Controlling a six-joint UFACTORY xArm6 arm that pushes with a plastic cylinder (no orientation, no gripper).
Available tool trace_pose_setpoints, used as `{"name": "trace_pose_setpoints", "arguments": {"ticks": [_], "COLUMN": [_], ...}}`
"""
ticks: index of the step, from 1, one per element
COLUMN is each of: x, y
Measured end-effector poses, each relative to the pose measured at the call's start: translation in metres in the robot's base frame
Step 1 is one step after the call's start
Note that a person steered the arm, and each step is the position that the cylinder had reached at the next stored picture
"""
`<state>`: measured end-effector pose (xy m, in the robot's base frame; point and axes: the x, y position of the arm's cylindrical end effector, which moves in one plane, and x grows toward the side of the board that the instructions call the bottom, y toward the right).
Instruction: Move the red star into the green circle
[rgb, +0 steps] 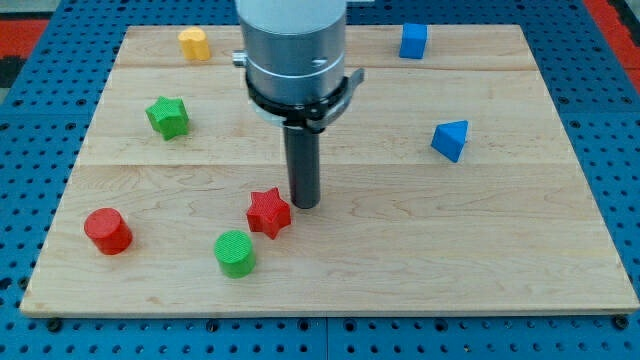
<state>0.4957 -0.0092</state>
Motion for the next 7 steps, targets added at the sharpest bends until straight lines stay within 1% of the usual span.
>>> {"name": "trace_pose_setpoints", "arguments": {"ticks": [1,2,3,5,6,7], "x": [0.000,-0.004,-0.017,-0.020,-0.017,-0.007], "y": [0.064,0.072,0.064,0.056,0.027,-0.045]}}
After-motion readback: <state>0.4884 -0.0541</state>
